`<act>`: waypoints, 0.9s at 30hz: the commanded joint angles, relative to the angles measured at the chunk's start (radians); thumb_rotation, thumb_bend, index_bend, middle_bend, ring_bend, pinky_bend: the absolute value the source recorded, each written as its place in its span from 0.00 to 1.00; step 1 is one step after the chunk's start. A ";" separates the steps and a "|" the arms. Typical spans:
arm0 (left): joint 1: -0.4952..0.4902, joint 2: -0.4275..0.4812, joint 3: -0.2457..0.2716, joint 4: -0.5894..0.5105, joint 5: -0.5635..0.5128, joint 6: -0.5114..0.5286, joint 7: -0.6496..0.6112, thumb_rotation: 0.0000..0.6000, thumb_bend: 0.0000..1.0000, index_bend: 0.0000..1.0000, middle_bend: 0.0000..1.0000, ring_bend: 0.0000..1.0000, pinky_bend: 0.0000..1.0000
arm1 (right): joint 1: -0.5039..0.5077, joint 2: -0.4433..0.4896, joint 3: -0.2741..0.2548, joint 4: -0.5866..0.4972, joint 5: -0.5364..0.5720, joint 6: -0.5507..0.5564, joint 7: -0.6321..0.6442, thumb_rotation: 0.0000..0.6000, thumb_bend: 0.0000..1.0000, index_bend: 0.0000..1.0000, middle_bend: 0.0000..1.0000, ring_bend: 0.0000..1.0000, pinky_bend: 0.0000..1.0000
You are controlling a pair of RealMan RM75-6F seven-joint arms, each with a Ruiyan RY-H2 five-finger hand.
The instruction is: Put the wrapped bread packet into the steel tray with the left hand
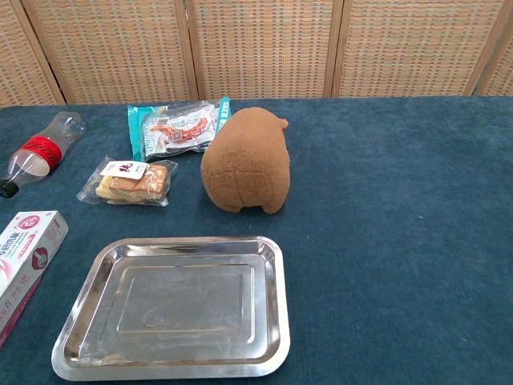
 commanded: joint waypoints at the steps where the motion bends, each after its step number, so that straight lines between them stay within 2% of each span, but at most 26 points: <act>1: -0.060 -0.005 -0.029 0.016 -0.069 -0.090 -0.030 1.00 0.29 0.00 0.00 0.00 0.00 | 0.006 -0.005 0.002 0.010 0.003 -0.008 0.008 1.00 0.09 0.11 0.00 0.00 0.00; 8: -0.163 -0.093 -0.050 0.100 -0.176 -0.218 -0.014 1.00 0.31 0.00 0.00 0.00 0.00 | 0.014 -0.020 0.000 0.047 0.002 -0.020 0.042 1.00 0.09 0.11 0.00 0.00 0.00; 13: -0.205 -0.141 -0.058 0.143 -0.227 -0.248 -0.005 1.00 0.31 0.00 0.00 0.00 0.00 | 0.008 -0.021 -0.002 0.065 -0.004 -0.005 0.065 1.00 0.09 0.11 0.00 0.00 0.00; 27: -0.296 -0.275 -0.042 0.257 -0.277 -0.341 -0.033 1.00 0.31 0.00 0.00 0.00 0.00 | 0.004 -0.036 -0.009 0.110 -0.017 0.010 0.115 1.00 0.09 0.11 0.00 0.00 0.00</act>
